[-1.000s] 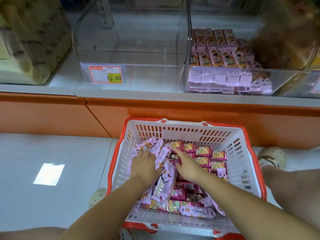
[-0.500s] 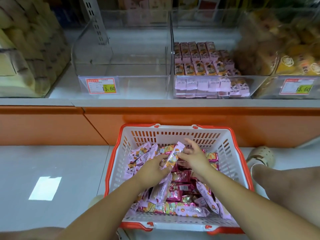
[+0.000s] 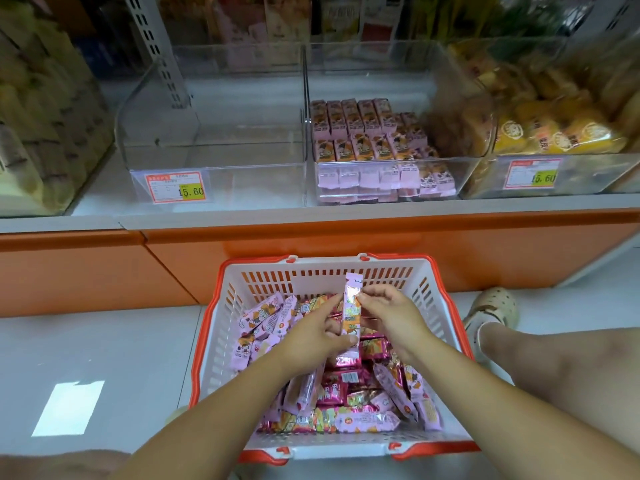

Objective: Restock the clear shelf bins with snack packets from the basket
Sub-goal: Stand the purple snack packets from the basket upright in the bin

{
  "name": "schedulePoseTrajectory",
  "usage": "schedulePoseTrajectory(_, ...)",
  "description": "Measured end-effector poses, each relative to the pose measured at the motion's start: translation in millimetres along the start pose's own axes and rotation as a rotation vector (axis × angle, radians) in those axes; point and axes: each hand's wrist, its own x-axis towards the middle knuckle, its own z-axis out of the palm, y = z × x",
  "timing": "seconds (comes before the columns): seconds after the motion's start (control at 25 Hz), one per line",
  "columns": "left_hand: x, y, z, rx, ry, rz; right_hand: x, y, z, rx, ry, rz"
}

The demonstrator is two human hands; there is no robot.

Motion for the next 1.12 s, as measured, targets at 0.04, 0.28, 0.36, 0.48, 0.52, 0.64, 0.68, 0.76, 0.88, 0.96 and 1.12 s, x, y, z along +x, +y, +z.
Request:
schedulePoseTrajectory(0.04, 0.0, 5.9, 1.1, -0.017, 0.015, 0.029, -1.8, -0.8, -2.5, -0.013, -0.016, -0.004)
schedulePoseTrajectory(0.28, -1.6, 52.4, -5.5, 0.145, 0.086, 0.164, -25.8, -37.5, -2.8, -0.034, -0.041, -0.115)
schedulePoseTrajectory(0.36, -6.5, 87.8, -19.0, 0.377, 0.138, 0.257, -38.8, -68.6, -3.5, -0.048, -0.034, -0.233)
schedulePoseTrajectory(0.48, -8.3, 142.0, -58.9, 0.703, 0.504, 0.513, -54.1, -134.1, -9.0, -0.131, 0.029, -0.451)
schedulePoseTrajectory(0.52, -4.4, 156.4, -76.9, 0.746, 0.634, 0.614, -51.9, -160.1, -13.2, -0.156, 0.075, -0.526)
schedulePoseTrajectory(0.64, 18.8, 182.9, -128.0, 0.893, 0.825, 0.73, -21.8, -233.3, -25.3, -0.343, 0.267, -0.655)
schedulePoseTrajectory(0.68, 27.6, 186.8, -140.0, 0.946, 0.8, 0.701, -2.9, -253.5, -28.1, -0.419, 0.34, -0.648)
schedulePoseTrajectory(0.76, 43.7, 187.6, -155.5, 1.028, 0.701, 0.644, 47.1, -288.3, -31.2, -0.578, 0.434, -0.595)
schedulePoseTrajectory(0.88, 57.9, 179.3, -164.7, 1.038, 0.622, 0.651, 119.0, -310.0, -27.5, -0.851, 0.507, -0.413)
schedulePoseTrajectory(0.96, 61.4, 175.2, -168.1, 1.022, 0.629, 0.674, 153.0, -311.1, -26.2, -0.99, 0.549, -0.335)
schedulePoseTrajectory(1.12, 62.1, 174.8, -169.7, 0.999, 0.615, 0.693, 192.9, -304.0, -32.8, -1.099, 0.496, -0.242)
